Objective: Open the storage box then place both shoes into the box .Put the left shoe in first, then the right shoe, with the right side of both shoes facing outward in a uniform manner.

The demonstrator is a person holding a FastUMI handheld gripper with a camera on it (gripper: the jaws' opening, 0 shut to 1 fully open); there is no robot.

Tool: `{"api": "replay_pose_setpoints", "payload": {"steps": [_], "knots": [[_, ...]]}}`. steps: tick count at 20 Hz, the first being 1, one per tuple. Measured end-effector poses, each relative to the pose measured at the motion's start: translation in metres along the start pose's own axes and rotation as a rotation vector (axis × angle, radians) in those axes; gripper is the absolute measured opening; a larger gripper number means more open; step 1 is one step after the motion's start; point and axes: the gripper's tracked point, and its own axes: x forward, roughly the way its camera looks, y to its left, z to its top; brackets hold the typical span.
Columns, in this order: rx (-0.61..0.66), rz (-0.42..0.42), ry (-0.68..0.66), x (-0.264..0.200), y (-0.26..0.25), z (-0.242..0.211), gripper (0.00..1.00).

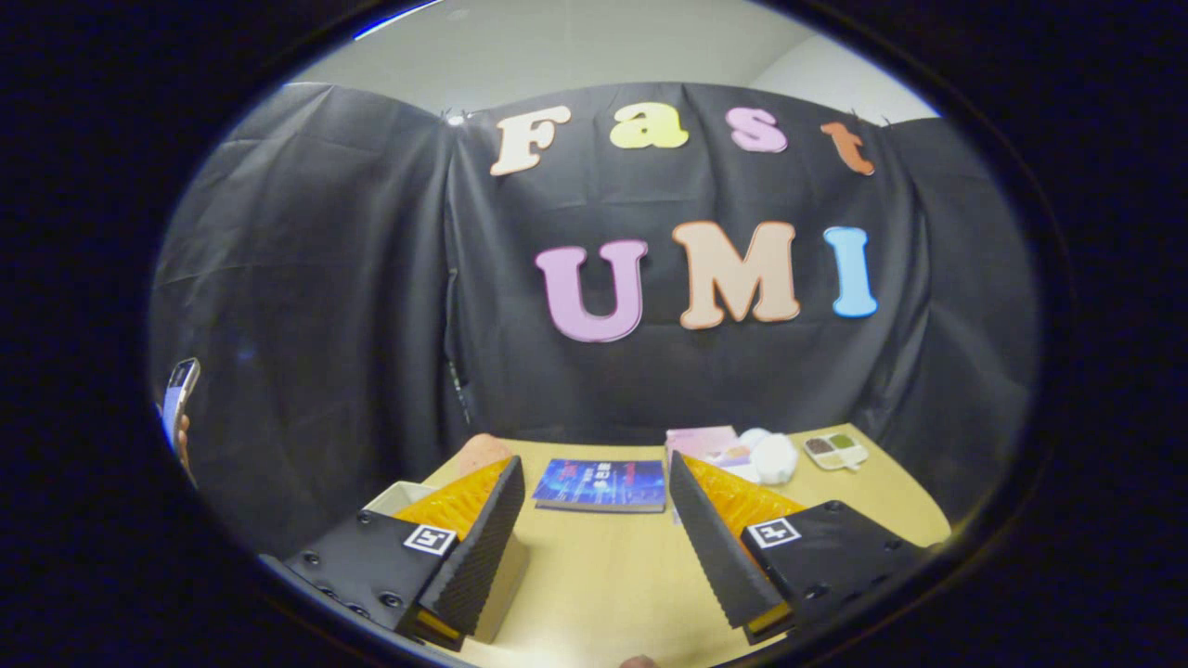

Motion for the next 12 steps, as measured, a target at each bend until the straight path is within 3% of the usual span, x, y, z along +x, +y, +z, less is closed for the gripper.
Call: {"api": "replay_pose_setpoints", "payload": {"steps": [5, 12], "knots": [[-0.027, -0.051, -0.07, -0.011, -0.047, 0.041, 0.98], [-0.018, -0.043, -0.153, -0.011, -0.089, 0.08, 0.98]]}}
